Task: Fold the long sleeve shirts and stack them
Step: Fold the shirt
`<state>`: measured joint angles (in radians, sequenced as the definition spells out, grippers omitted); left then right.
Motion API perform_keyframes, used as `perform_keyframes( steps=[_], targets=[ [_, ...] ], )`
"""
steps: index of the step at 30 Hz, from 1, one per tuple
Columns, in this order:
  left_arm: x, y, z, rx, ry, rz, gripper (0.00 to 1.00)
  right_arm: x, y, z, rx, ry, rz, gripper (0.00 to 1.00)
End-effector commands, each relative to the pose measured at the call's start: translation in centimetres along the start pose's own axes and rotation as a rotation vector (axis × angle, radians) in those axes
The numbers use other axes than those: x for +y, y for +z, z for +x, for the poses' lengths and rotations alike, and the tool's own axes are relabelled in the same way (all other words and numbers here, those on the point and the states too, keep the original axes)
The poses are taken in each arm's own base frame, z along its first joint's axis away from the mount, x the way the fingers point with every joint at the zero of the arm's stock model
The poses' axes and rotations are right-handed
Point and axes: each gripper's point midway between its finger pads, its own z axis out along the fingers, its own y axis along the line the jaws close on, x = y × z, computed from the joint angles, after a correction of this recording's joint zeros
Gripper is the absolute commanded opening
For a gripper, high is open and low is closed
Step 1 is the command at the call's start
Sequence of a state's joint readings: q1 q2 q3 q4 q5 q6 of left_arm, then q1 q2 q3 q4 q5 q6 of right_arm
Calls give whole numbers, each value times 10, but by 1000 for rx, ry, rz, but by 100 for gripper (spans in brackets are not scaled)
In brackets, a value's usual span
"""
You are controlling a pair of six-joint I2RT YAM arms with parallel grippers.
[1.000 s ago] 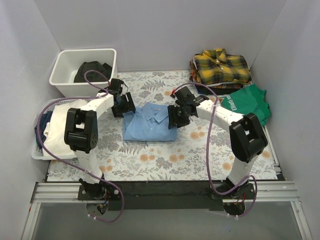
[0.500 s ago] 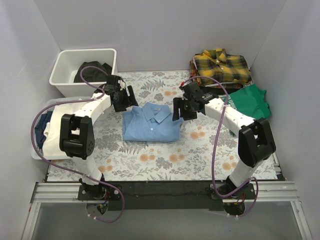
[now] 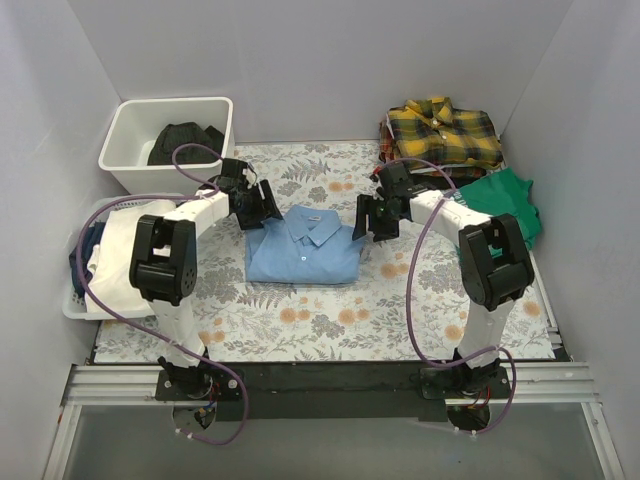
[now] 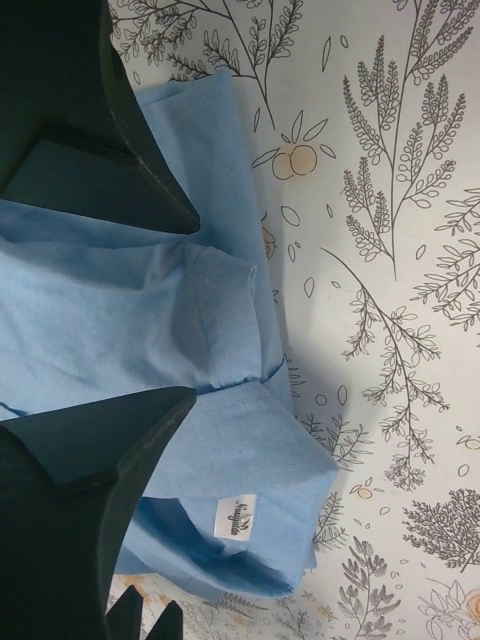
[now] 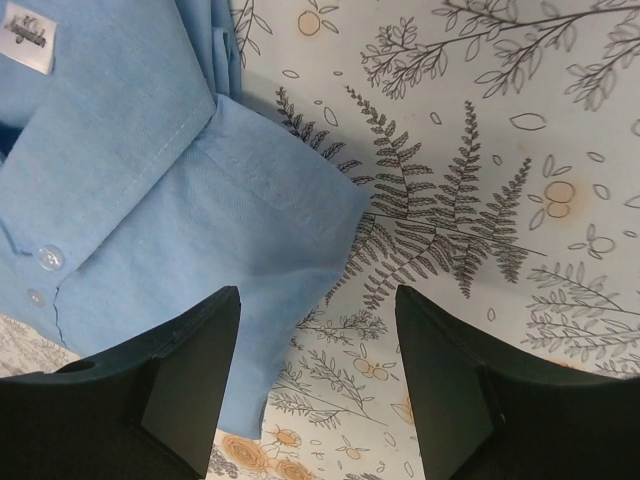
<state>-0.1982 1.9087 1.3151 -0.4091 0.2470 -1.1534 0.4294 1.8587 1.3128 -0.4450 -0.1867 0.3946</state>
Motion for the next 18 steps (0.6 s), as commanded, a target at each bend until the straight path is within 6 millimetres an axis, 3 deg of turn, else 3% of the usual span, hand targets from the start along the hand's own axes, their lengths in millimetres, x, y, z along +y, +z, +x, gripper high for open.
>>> perform_keyframes(
  steps=[1, 4, 7, 10, 11, 13, 14, 18],
  targets=[
    [-3, 1, -3, -8, 6, 19, 60, 10, 12, -8, 4, 19, -88, 72],
    [-4, 0, -5, -10, 9, 20, 50, 12, 25, -8, 18, 40, -119, 72],
    [-7, -1, -9, -19, 13, 24, 32, 13, 39, -7, 47, 61, -139, 68],
    [-6, -3, -12, -20, 15, 13, 14, 13, 47, -5, 67, 81, -153, 48],
    [-8, -6, -14, -26, 18, 14, 11, 13, 48, -6, 63, 82, -153, 29],
    [-9, -8, -15, -29, 22, 16, 0, 13, 47, -7, 56, 87, -153, 10],
    [-10, -10, -16, -32, 24, 17, 0, 14, 45, -9, 45, 85, -151, 2],
    [-18, -28, -19, -61, 34, 37, 0, 18, 32, -19, -4, 58, -152, 1]
  ],
)
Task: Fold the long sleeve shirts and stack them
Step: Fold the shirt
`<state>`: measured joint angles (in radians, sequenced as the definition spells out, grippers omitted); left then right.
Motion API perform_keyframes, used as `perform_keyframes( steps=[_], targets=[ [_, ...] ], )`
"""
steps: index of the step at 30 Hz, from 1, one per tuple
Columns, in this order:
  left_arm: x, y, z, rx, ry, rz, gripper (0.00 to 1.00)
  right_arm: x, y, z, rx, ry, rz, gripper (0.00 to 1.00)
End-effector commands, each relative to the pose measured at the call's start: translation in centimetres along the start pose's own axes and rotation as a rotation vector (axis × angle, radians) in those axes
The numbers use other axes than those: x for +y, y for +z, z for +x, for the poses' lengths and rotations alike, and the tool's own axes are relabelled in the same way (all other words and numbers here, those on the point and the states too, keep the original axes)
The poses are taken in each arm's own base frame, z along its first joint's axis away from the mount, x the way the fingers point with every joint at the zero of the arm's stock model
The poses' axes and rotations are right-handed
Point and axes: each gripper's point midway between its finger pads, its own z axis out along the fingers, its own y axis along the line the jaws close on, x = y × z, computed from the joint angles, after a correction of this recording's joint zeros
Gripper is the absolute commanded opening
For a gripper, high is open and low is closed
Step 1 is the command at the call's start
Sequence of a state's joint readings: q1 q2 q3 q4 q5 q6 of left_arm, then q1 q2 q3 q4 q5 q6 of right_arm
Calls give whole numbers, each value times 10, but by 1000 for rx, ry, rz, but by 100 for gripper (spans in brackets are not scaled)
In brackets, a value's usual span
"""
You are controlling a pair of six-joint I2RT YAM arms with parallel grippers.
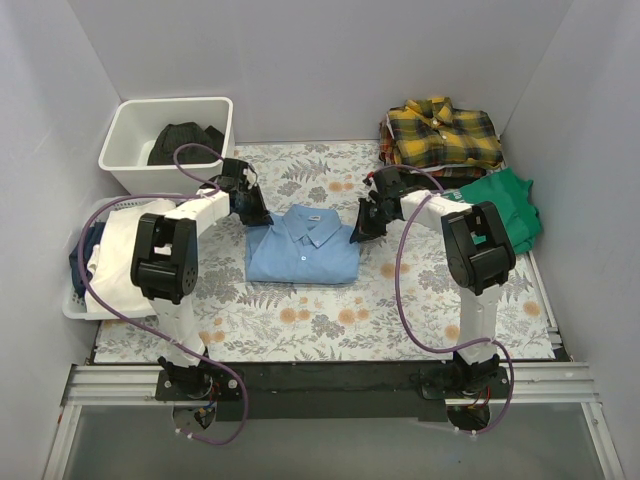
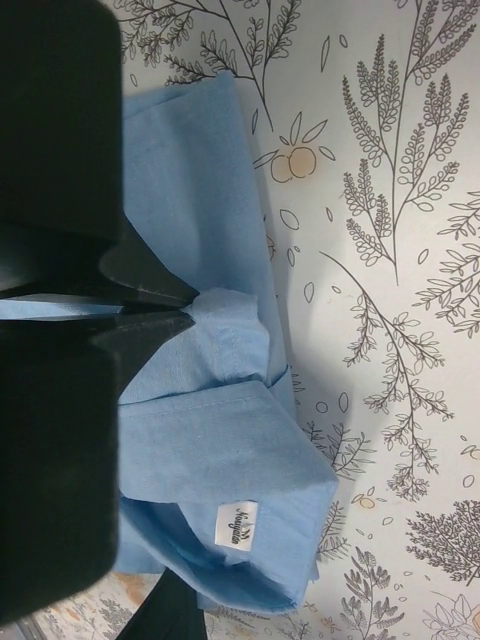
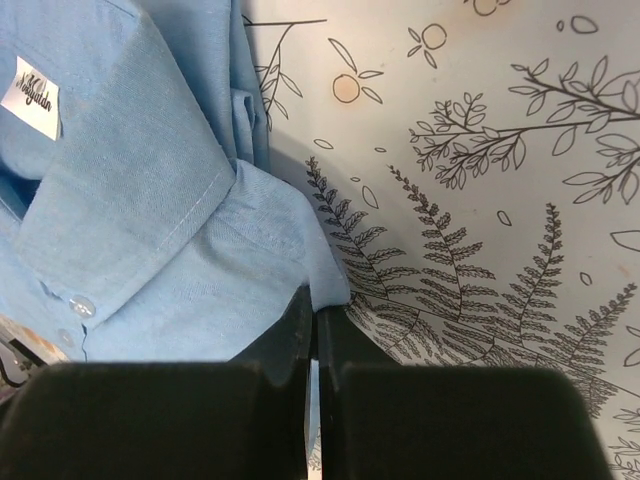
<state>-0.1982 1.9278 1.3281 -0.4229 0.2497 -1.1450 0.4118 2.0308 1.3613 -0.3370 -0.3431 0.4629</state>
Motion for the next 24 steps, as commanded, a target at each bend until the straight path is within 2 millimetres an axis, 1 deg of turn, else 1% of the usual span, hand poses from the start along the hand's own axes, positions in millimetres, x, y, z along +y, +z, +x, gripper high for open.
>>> perform_keyframes(
  steps=[1, 2, 4, 5, 6, 8, 10, 11, 12, 13, 14, 16, 17, 18, 19, 20, 22, 23, 24],
  targets=[
    [-21, -37, -23, -89, 33, 47, 0, 13, -17, -18, -80, -41, -22, 1],
    [-20, -41, -21, -92, 32, 44, 0, 18, -25, -22, -100, -62, -29, 1],
    [-27, -58, -25, -127, 42, 56, 0, 21, -31, -25, -117, -82, -35, 1],
    [-25, -62, -23, -127, 40, 51, 0, 26, -38, -28, -135, -97, -43, 1],
    [-31, -76, -27, -157, 49, 64, 0, 28, -42, -28, -144, -111, -47, 1],
    [-31, -85, -24, -171, 49, 64, 0, 35, -52, -33, -173, -134, -55, 1],
    [-35, -100, -26, -201, 53, 72, 0, 41, -59, -35, -187, -153, -68, 1],
    [-34, -105, -24, -202, 53, 64, 0, 46, -64, -38, -199, -165, -77, 1],
    [-31, -108, -23, -206, 50, 52, 0, 50, -67, -40, -206, -178, -87, 1],
    [-33, -115, -23, -219, 53, 53, 0, 55, -69, -40, -203, -189, -106, 1],
    [-30, -117, -20, -217, 50, 44, 0, 61, -71, -44, -212, -201, -119, 1],
    [-21, -119, -16, -227, 42, 6, 0, 69, -71, -44, -197, -222, -152, 1],
    [-19, -121, -15, -234, 38, -2, 0, 70, -67, -44, -184, -224, -157, 1],
    [-14, -120, -11, -231, 30, -19, 0, 77, -69, -51, -193, -234, -172, 1],
    [-8, -121, -11, -239, 19, -40, 0, 81, -68, -52, -183, -241, -186, 1],
    [-6, -122, -11, -245, 11, -44, 0, 80, -62, -53, -169, -238, -188, 1],
    [2, -119, -9, -245, -7, -73, 0, 89, -62, -61, -177, -256, -210, 1],
    [6, -117, -10, -253, -12, -89, 0, 86, -54, -60, -157, -252, -208, 1],
    [9, -115, -9, -251, -19, -97, 0, 90, -53, -64, -157, -257, -214, 1]
  ],
)
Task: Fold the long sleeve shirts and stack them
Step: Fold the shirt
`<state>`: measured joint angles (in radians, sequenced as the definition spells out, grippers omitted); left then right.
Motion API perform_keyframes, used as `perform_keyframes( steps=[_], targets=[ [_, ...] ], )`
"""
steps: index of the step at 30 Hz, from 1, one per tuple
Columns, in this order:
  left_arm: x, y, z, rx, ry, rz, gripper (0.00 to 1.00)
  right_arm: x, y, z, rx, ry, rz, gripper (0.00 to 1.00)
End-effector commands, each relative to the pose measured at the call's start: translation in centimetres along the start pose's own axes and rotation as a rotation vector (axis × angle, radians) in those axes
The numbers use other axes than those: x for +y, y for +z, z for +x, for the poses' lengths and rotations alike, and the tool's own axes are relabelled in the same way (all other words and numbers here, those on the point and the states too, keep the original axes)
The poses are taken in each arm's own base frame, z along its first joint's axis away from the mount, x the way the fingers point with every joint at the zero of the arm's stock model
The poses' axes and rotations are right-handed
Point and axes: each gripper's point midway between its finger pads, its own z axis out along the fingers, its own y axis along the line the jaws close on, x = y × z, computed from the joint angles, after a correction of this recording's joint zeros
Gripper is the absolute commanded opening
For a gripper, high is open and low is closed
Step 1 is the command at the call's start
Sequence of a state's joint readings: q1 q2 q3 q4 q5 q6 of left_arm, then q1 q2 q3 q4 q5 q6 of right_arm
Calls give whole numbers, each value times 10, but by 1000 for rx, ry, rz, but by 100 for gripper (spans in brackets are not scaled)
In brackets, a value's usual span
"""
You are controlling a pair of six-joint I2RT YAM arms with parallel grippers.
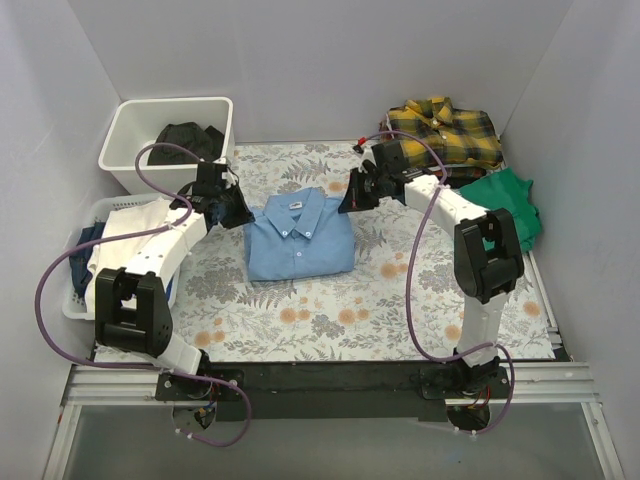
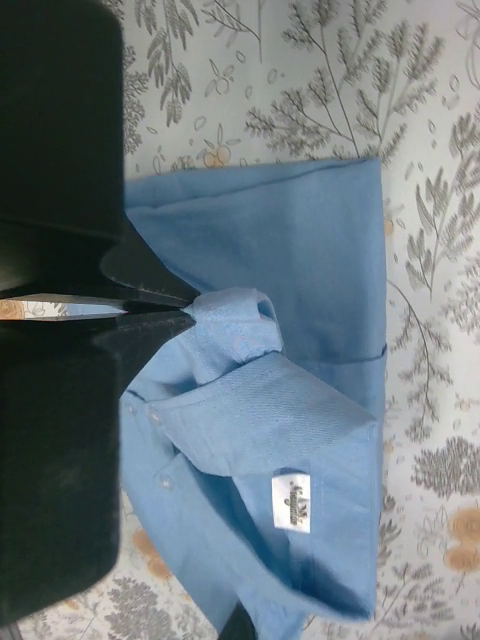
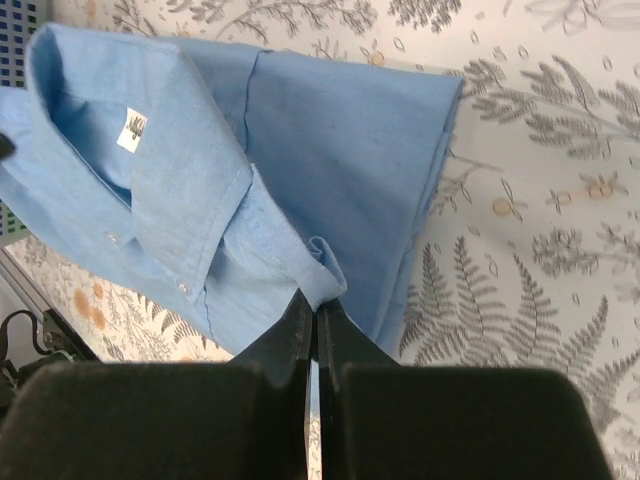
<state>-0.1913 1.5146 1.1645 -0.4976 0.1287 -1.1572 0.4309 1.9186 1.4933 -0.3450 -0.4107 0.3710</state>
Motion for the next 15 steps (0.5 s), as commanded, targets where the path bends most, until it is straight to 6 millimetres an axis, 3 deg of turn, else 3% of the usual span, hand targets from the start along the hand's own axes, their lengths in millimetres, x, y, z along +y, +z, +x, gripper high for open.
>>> perform_keyframes(
  steps=[1, 7, 15],
  targets=[
    [22, -2, -3, -41, -33, -93, 0, 13, 14, -20, 1, -46, -67, 1],
    [44, 19, -3, -43, -68, -191, 0, 7, 36, -14, 69, -26, -92, 1],
    [87, 26, 29, -26, -109, -348, 0, 7, 55, -18, 92, -25, -127, 1]
  ],
)
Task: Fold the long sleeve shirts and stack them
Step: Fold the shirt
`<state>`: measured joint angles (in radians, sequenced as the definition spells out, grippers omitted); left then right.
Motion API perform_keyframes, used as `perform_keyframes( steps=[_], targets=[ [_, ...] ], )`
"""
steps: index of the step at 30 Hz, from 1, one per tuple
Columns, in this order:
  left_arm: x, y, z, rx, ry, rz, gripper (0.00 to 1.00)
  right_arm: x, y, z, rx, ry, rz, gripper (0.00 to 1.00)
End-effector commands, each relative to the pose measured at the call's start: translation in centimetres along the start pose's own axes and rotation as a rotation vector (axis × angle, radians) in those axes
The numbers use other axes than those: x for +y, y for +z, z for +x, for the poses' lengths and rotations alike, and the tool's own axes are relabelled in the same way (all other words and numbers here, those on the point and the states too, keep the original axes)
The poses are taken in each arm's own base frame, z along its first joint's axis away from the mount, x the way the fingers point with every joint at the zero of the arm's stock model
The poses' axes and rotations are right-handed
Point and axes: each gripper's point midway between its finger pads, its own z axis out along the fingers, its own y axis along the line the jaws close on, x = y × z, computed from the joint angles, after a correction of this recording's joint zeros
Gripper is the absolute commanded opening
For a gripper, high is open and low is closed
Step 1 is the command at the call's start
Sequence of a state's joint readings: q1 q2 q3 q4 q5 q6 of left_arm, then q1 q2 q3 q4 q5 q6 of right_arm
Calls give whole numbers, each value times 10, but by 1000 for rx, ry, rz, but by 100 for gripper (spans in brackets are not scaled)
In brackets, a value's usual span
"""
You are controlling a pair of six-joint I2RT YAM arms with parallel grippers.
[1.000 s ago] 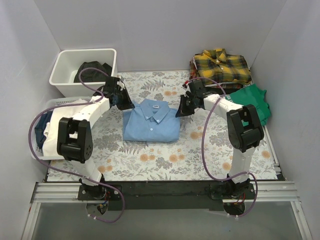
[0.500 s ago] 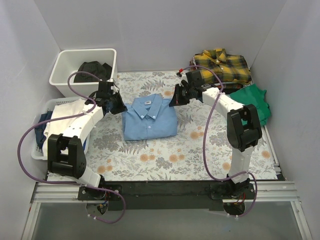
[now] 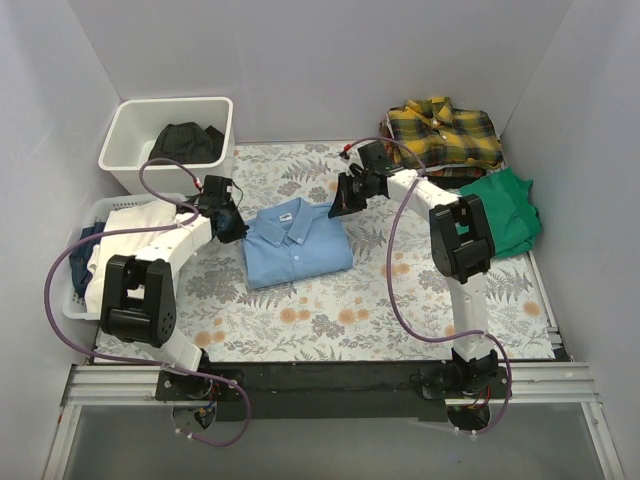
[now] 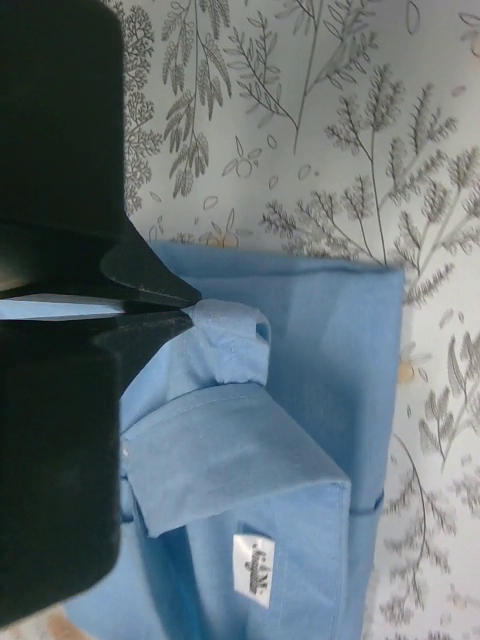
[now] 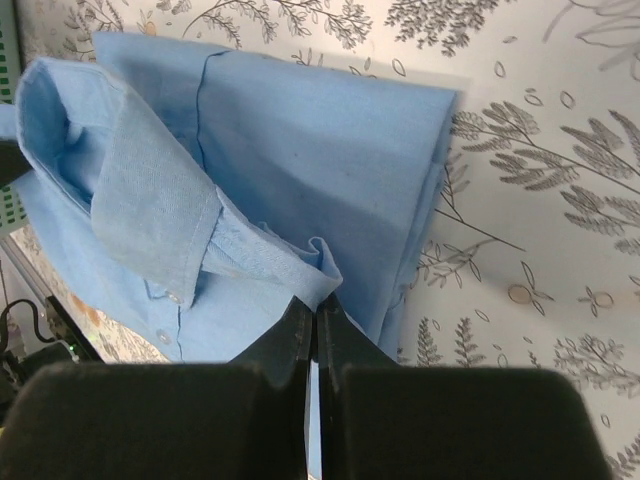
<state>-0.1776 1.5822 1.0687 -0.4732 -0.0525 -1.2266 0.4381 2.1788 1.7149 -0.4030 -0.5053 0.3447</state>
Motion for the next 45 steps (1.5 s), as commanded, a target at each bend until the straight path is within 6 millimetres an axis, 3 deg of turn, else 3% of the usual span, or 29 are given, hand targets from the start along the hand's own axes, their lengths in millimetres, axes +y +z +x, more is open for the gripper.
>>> perform_keyframes(
  steps=[1, 5, 9, 14, 17, 18, 21, 28, 32, 39, 40, 42, 43, 44, 45],
  targets=[
    [30, 7, 3, -33, -32, -121, 0, 19, 2, -17, -11, -41, -68, 1],
    [36, 30, 11, -5, -11, -152, 0, 15, 7, -17, -6, -33, -61, 2],
    [34, 51, 5, 9, 0, -174, 0, 11, 11, -22, -18, -36, -42, 2],
    [32, 60, -8, -16, 4, -196, 0, 4, 19, -30, -24, -16, -14, 6],
    [29, 55, -15, -35, 9, -184, 0, -3, 23, -29, -22, -4, 10, 6],
    [27, 53, -18, -44, 9, -178, 0, -3, 24, -28, -18, -4, 8, 3],
    [16, 37, -36, -95, 8, -141, 0, -4, 23, -27, -17, -6, 12, 1],
    [-4, 8, -68, -191, 1, -75, 0, 10, 6, -39, -72, -50, 2, 1],
    [-7, 6, -76, -217, 0, -68, 0, 16, 5, -46, -93, -55, -15, 1],
    [6, 47, -66, -158, -1, -139, 0, 2, 22, -46, -77, 29, 4, 1],
    [9, 61, -60, -133, 6, -162, 0, -1, 22, -45, -77, 43, 11, 1],
    [9, 70, -70, -147, 7, -178, 4, -10, 21, -44, -83, 83, 46, 14],
    [12, 82, -65, -127, 12, -194, 7, -13, 21, -44, -87, 88, 62, 19],
    [8, 84, -74, -138, 11, -187, 24, -17, 19, -42, -89, 94, 77, 24],
    [8, 88, -76, -142, 16, -194, 34, -21, 14, -46, -109, 93, 108, 32]
  ],
)
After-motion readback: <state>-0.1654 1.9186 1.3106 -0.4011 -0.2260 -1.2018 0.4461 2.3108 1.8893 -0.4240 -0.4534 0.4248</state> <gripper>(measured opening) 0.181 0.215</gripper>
